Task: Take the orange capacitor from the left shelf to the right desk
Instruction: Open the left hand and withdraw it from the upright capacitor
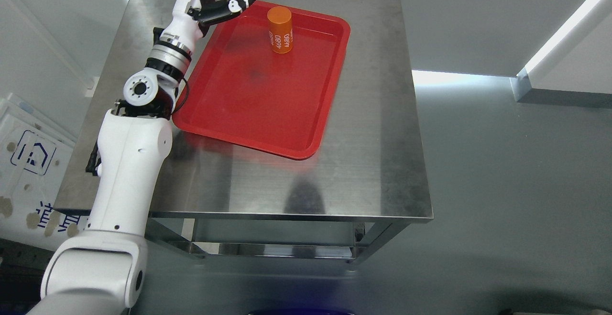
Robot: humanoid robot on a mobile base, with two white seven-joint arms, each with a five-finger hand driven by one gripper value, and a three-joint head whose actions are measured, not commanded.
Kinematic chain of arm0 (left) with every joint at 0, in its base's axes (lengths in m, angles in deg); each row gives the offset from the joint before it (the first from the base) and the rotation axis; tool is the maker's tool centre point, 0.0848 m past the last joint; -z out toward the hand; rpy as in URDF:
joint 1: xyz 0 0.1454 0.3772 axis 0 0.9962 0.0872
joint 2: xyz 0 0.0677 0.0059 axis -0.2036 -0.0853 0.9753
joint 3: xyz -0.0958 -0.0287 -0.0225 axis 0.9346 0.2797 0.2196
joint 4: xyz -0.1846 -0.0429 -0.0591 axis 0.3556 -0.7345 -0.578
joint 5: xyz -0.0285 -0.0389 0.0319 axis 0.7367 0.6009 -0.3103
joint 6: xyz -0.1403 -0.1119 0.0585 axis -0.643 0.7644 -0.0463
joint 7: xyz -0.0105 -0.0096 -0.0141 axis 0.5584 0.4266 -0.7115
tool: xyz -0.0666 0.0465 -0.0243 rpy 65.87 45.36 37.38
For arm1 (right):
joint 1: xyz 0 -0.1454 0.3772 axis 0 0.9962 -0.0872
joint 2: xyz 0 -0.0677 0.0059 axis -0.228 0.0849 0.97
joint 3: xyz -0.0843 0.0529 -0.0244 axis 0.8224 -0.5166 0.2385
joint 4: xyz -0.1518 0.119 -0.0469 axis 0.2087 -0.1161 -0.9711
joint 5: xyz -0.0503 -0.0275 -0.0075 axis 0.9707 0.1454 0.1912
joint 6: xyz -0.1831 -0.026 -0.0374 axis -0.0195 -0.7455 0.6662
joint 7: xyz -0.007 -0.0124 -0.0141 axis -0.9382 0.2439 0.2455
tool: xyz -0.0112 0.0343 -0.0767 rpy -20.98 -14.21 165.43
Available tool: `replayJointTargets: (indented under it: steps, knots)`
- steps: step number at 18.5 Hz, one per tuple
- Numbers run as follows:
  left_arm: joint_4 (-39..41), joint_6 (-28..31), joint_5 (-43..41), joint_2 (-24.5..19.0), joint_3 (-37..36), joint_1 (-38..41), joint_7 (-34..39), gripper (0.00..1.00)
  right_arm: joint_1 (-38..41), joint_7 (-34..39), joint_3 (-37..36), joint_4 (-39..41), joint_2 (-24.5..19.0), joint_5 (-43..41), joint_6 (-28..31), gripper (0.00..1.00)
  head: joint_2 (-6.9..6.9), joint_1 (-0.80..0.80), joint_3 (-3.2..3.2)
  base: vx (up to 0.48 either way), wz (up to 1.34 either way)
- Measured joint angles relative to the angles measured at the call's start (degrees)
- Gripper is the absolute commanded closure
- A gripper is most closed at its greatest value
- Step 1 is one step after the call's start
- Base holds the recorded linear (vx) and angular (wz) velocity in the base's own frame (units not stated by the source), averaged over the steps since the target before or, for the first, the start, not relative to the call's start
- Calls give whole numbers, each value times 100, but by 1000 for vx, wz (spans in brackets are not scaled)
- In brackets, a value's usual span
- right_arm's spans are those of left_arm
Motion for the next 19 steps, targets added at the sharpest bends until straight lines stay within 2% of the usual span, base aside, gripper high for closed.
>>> replayJointTargets:
  steps: [4,7,12,19]
  knots:
    - [732,156,91,-247,473,792,-177,4,0,13,0,0,0,0,0,0,0,0,0,0,0]
    - [1301,584,121,-200,751,1264,95,3,0,-18,0,0,0,0,0,0,0,0,0,0,0]
    - [1950,797,140,-46,1079,1611,623,1,0,-24,0,0,0,0,0,0,0,0,0,0,0]
    - [2487,845,66,77,1234,1943,734,0,0,-27,0,0,0,0,0,0,0,0,0,0,0]
